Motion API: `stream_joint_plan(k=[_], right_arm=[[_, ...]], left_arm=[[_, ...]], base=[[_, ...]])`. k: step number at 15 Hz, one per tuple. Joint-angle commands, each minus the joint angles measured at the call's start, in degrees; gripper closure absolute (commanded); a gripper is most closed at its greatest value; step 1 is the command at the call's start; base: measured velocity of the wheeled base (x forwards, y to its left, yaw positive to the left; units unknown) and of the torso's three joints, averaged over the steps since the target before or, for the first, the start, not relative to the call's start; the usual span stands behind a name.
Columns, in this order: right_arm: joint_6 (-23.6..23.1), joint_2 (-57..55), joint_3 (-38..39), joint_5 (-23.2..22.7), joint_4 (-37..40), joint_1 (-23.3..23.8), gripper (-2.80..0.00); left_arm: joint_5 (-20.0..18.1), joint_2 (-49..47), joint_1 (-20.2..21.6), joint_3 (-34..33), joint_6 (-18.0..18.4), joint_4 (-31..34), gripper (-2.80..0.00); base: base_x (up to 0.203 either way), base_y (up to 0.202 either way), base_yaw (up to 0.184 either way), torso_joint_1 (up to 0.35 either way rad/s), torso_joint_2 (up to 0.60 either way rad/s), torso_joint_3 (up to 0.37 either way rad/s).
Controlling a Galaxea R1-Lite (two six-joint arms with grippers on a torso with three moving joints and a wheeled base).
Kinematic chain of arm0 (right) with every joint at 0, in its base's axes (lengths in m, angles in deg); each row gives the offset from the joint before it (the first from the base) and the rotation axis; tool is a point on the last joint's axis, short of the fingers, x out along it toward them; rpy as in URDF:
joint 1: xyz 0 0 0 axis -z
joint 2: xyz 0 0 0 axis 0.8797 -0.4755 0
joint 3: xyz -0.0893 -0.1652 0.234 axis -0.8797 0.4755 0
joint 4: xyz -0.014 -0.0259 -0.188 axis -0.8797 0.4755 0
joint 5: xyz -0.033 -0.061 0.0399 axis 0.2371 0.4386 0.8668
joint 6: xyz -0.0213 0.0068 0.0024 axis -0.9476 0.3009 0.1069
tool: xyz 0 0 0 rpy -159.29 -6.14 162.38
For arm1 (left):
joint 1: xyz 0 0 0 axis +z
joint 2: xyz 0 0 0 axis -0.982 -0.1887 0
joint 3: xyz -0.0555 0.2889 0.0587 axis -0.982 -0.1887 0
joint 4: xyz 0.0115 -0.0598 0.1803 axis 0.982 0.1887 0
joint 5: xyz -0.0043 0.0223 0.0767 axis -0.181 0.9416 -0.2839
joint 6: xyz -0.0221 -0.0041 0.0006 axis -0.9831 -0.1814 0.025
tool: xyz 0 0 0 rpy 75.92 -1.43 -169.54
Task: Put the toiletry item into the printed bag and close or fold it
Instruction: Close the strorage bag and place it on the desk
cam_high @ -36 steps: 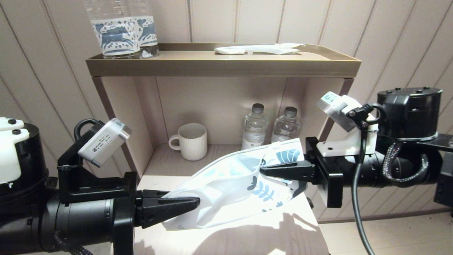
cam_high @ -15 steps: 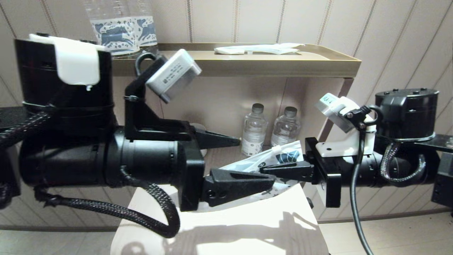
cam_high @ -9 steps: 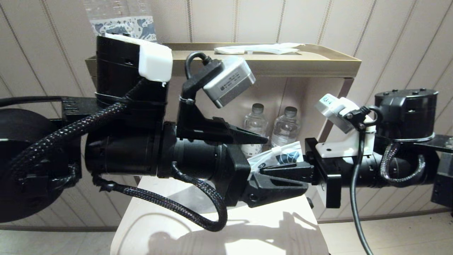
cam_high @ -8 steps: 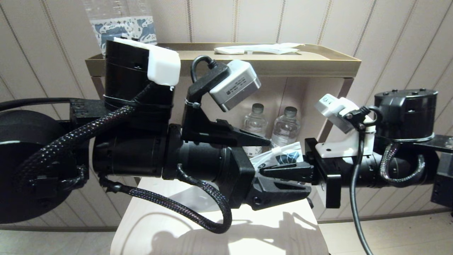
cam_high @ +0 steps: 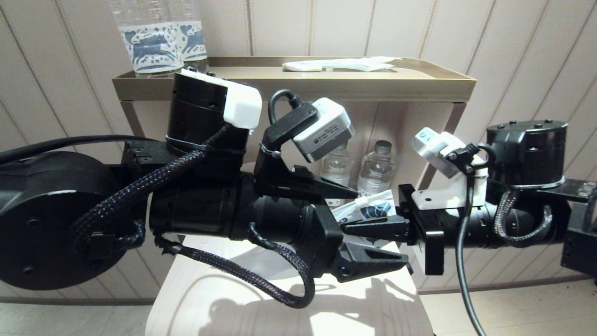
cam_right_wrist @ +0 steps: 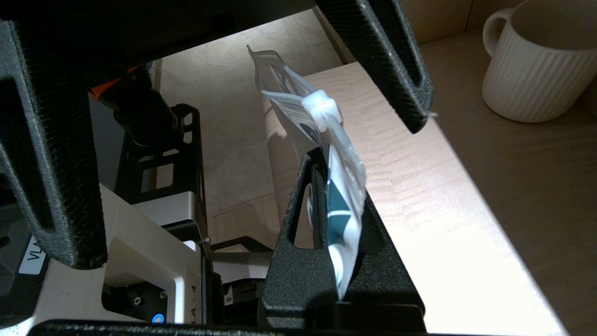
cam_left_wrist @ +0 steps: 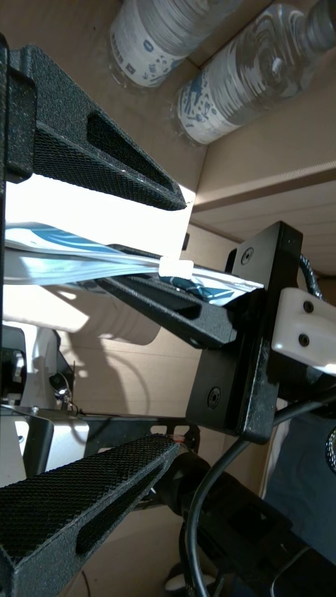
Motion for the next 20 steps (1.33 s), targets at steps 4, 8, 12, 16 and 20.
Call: stream_joint_plan(k=[4,8,12,16,20], right_arm=[[-0.06,-0.17,0.17,-0.28,-0.15,-0.23,0.0],[-0.06,0.43,0.26,-0.29,-0.15,-0.32,0.0],[-0.1,0.53,0.26,-0.36,-0.15,-0.41,0.0],[-0.14,0.36,0.44,-0.36,-0.24,-0.41,0.0],[-0.14,0.53,0.52,-0.36,-0.24,-0.41,0.0]], left_arm=[[0.65,-0.26,0.0,0.93,0.06,-0.06,-2.8],[0.74,-0.93,0.0,1.9,0.06,0.0,-2.8],[1.62,-0.7,0.0,1.79,0.06,0.02,-2.8],[2.52,-0.43,-0.08,2.15,0.85,0.74,0.0],[2.5,-0.42,-0.09,3.46,1.56,3.36,0.0]], base=[[0.0,0.0,0.0,0.0,0.0,0.0],[0.0,0.0,0.0,0.0,0.0,0.0],[0.0,0.0,0.0,0.0,0.0,0.0],[0.0,0.0,0.0,0.0,0.0,0.0],[0.0,0.0,0.0,0.0,0.0,0.0]])
